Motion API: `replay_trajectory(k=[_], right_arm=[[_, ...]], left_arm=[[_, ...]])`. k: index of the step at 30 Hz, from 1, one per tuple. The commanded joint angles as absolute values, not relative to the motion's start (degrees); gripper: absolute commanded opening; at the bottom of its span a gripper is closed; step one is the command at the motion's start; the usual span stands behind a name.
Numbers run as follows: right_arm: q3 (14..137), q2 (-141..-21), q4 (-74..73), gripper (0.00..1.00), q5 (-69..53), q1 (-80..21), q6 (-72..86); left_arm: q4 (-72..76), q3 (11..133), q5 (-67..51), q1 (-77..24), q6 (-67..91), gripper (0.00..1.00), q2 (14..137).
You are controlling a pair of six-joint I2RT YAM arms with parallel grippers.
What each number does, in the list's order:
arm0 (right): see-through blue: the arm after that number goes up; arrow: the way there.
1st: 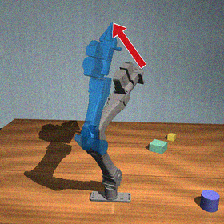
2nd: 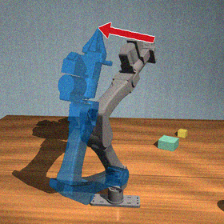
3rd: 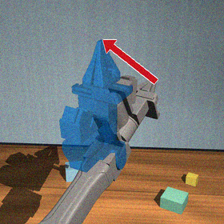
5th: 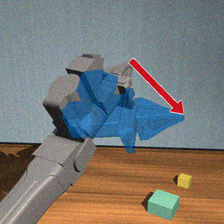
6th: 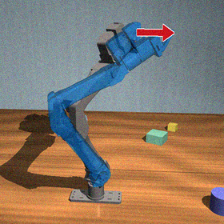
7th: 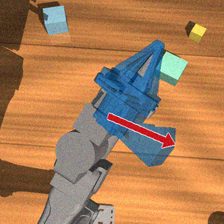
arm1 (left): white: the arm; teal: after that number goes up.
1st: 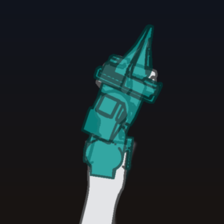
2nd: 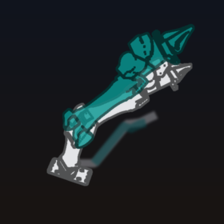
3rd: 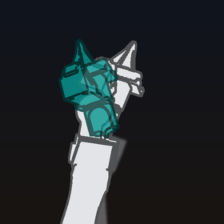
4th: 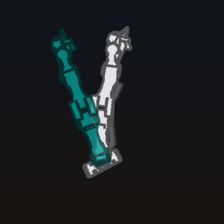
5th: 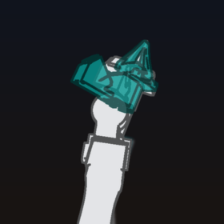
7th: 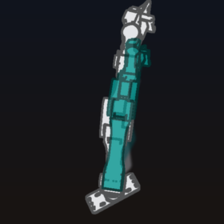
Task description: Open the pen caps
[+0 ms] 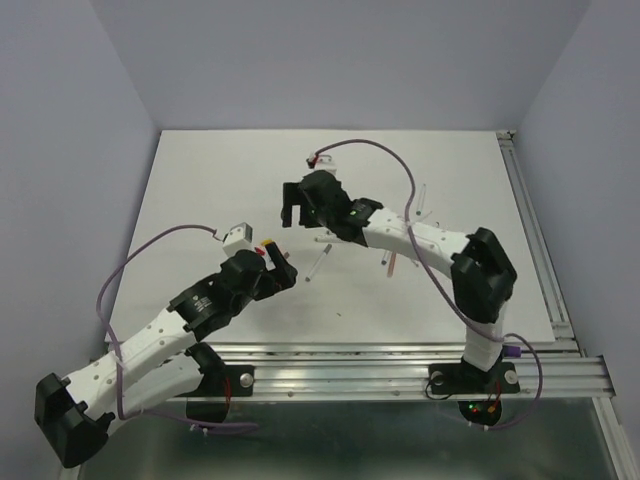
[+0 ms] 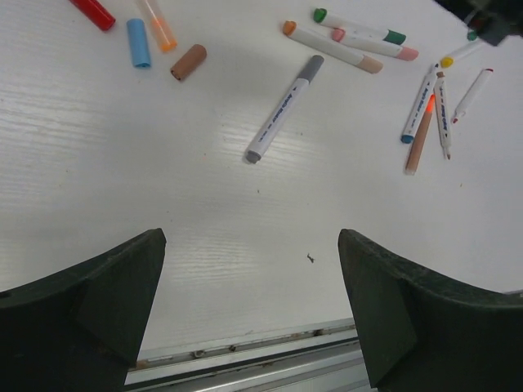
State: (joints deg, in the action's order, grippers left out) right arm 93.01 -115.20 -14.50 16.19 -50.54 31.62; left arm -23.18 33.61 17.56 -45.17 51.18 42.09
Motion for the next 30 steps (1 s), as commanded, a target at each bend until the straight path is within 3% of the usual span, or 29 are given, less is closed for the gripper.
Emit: replay_trajectory(k=[1,8,11,21,30], right_arm=[[81.0,-102.2,-12.4,1.0,23.3,-47.0,35.4],[50.6,-79.9,-8.5,1.0,26.8,-40.9,41.8],[43.4,-70.3,-9.0,1.0,27.0,-38.9,43.5],[34.6,-55.5,-8.7,1.0,25.8,-38.8,45.1],[33.8,-54.4,-8.1,1.0,25.2,-38.8,44.6]], left_arm=[[-15.3,35.6,13.3,-44.8,46.1,0.99,45.4],[-8.2,42.8,9.9,-43.9,36.0,0.99,63.8],[-5.0,45.9,8.2,-43.3,30.8,0.99,71.9],[-4.5,56.6,5.0,-40.3,21.9,0.91,92.0],[-6.9,60.4,4.0,-40.6,20.6,0.64,103.4]])
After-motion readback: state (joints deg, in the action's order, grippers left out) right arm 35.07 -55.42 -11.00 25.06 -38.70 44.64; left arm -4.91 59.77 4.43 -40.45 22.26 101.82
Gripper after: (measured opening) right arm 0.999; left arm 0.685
